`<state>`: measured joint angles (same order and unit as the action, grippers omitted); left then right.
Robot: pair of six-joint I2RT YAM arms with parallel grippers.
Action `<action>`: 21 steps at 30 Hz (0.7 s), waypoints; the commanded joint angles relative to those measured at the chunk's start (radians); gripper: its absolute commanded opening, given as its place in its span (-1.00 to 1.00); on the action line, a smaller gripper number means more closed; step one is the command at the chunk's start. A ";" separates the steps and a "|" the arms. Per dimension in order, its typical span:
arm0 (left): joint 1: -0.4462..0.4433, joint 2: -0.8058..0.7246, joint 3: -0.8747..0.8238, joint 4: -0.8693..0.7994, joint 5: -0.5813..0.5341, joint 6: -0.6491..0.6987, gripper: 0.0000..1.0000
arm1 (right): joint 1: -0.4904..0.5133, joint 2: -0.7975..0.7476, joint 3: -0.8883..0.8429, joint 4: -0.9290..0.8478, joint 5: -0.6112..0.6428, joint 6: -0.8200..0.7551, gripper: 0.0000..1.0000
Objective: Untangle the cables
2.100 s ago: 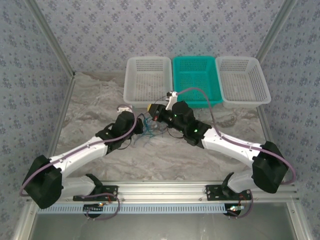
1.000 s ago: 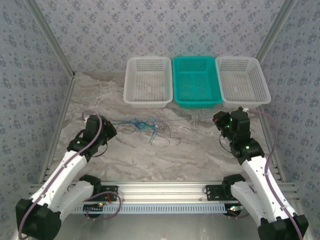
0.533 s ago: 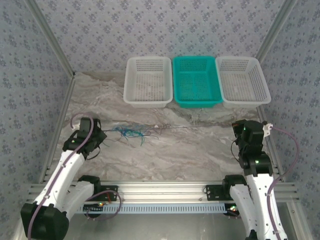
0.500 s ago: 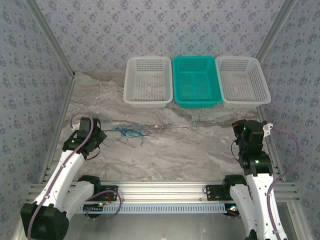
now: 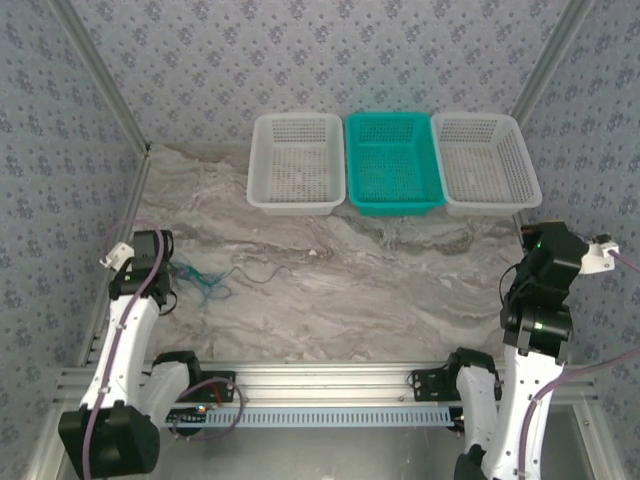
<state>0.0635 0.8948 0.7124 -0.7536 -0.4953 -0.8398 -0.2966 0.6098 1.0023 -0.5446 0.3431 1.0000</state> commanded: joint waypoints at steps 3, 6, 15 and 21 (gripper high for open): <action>-0.003 0.050 -0.001 0.174 0.240 0.078 -1.00 | -0.002 0.086 -0.093 0.160 -0.304 0.027 -1.00; -0.033 0.017 -0.038 0.302 0.407 0.116 -1.00 | 0.127 0.164 -0.081 0.201 -0.402 -0.089 -1.00; -0.223 -0.031 -0.050 0.360 0.533 0.228 -0.68 | 0.297 0.286 0.218 0.164 -0.427 -0.231 -1.00; -0.370 -0.001 -0.042 0.344 0.411 0.245 -0.63 | 0.404 0.431 0.504 0.194 -0.431 -0.255 -1.00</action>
<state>-0.2687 0.8902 0.6682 -0.4221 -0.0341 -0.6308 0.0654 0.9768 1.3899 -0.3836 -0.0620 0.7895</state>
